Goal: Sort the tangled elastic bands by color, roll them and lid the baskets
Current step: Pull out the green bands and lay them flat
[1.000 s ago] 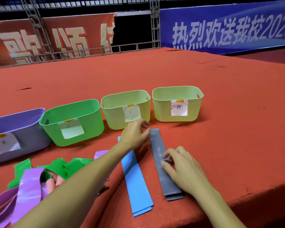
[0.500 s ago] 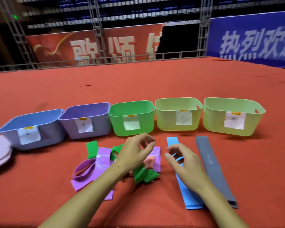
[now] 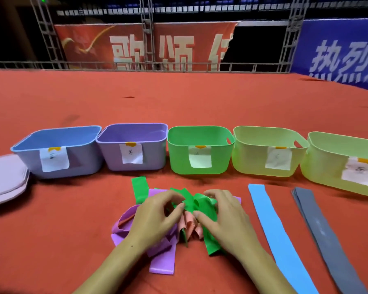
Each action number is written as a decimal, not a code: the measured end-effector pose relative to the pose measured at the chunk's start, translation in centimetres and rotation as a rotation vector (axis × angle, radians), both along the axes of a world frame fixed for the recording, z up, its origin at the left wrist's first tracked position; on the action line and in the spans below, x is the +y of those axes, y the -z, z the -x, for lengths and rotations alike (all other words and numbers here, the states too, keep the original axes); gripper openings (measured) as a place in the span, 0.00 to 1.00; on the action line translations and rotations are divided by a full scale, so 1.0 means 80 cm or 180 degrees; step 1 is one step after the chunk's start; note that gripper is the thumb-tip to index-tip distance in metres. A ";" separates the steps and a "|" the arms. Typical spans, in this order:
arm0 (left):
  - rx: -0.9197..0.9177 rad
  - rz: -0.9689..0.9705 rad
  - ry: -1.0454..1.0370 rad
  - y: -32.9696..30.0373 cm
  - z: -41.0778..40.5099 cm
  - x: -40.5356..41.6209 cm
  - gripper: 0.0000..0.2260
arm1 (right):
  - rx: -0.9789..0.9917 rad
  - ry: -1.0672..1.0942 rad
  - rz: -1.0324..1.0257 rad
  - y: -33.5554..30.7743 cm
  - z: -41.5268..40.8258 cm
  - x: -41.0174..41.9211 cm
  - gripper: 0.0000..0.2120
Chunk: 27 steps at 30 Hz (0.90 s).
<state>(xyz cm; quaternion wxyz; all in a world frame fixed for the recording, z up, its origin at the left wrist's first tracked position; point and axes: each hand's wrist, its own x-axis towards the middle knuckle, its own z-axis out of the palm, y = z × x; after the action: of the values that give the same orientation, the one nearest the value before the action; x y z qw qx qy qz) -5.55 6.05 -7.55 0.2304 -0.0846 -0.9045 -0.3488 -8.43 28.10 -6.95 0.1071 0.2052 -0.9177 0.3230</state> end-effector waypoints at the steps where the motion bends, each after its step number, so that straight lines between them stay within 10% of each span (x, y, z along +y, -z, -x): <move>1: 0.0012 0.0093 -0.0017 -0.002 0.002 0.000 0.06 | 0.0034 0.0079 -0.0117 0.001 0.004 -0.005 0.24; 5: 0.0027 0.0187 -0.0136 -0.010 0.006 0.005 0.12 | 0.0081 0.0265 0.0019 -0.004 0.005 -0.017 0.16; 10: 0.0208 0.0434 -0.0124 -0.020 0.011 0.029 0.24 | -0.0050 0.0052 0.1712 -0.019 0.005 -0.009 0.10; 27: 0.0168 -0.1090 -0.0145 -0.018 0.024 0.034 0.05 | -0.0392 0.0200 0.3034 -0.021 0.021 0.010 0.07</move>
<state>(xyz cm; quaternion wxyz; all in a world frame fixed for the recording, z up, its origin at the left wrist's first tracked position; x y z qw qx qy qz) -7.47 8.77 -6.13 0.2730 -0.0328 -0.8272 -0.4901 -10.10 28.91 -5.26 0.1444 0.0859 -0.6778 0.7158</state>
